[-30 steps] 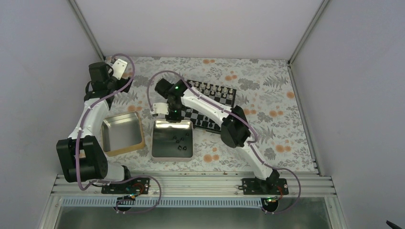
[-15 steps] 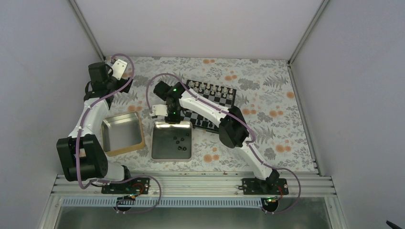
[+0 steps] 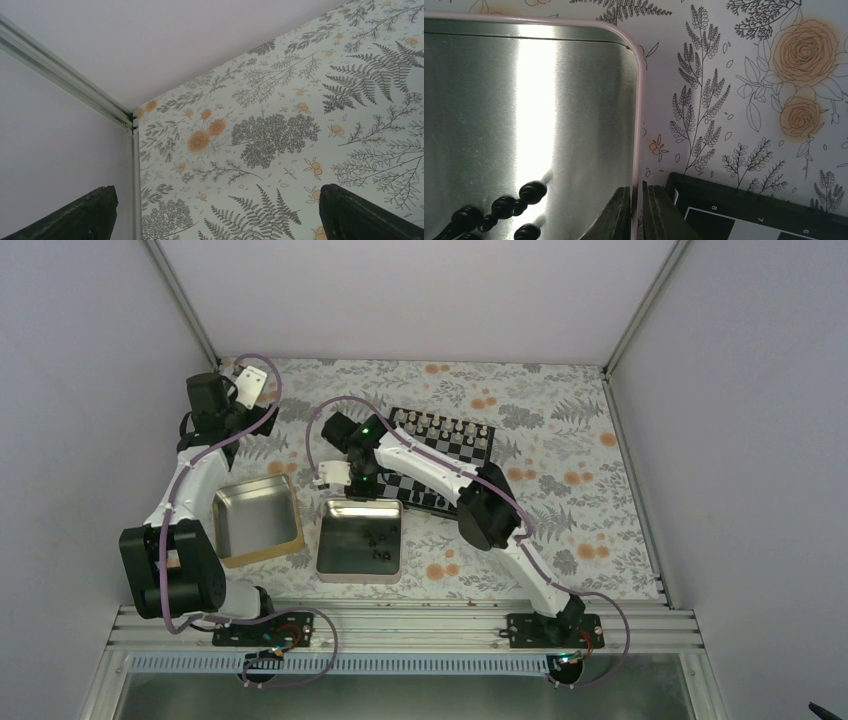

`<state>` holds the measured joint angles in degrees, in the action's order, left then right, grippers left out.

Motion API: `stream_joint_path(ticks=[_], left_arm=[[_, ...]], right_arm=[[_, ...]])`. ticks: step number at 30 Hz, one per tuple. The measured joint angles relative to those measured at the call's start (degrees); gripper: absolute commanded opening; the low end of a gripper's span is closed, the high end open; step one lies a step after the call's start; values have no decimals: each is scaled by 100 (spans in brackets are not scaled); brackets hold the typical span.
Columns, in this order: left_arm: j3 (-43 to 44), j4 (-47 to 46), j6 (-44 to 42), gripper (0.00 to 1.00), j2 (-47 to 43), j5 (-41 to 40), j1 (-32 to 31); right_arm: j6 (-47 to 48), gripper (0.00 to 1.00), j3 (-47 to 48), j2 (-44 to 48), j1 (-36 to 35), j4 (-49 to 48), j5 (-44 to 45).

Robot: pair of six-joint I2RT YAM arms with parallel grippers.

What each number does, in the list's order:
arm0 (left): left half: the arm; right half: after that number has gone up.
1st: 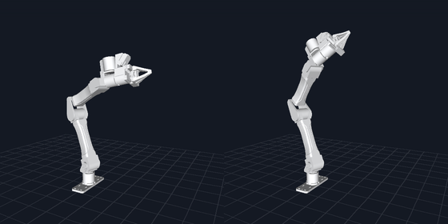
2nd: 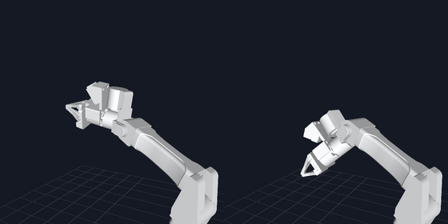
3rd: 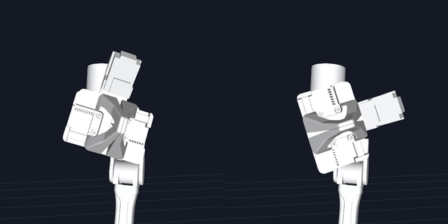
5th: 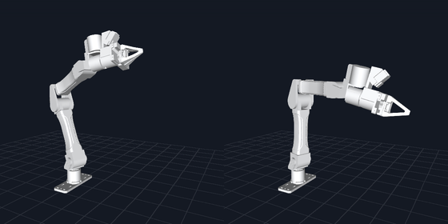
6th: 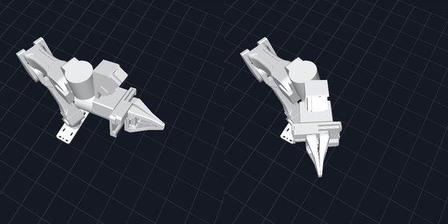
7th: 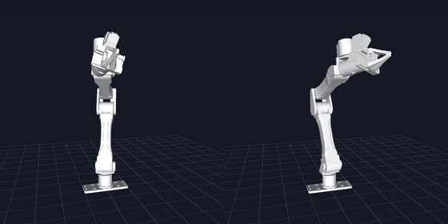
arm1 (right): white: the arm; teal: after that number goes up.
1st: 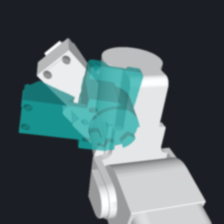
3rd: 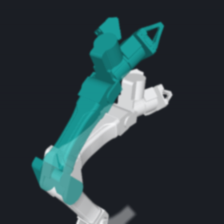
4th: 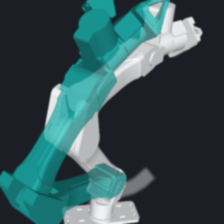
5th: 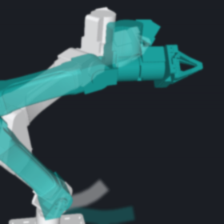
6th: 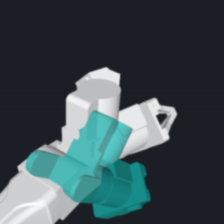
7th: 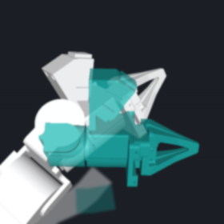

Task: Set up the chess pieces on the board
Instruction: Place the storage box at the center of the board.

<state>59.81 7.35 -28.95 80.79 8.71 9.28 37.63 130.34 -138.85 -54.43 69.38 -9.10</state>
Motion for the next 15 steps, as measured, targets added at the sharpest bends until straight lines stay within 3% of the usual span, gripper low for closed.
stream_joint_path(ticks=[9,15], left_arm=[[-4,0,28,100,146,17,24],[26,9,127,100,319,48,31]], right_arm=[[0,16,-15,2,4,-13,-133],[-2,24,-511,282,15,-118,-199]])
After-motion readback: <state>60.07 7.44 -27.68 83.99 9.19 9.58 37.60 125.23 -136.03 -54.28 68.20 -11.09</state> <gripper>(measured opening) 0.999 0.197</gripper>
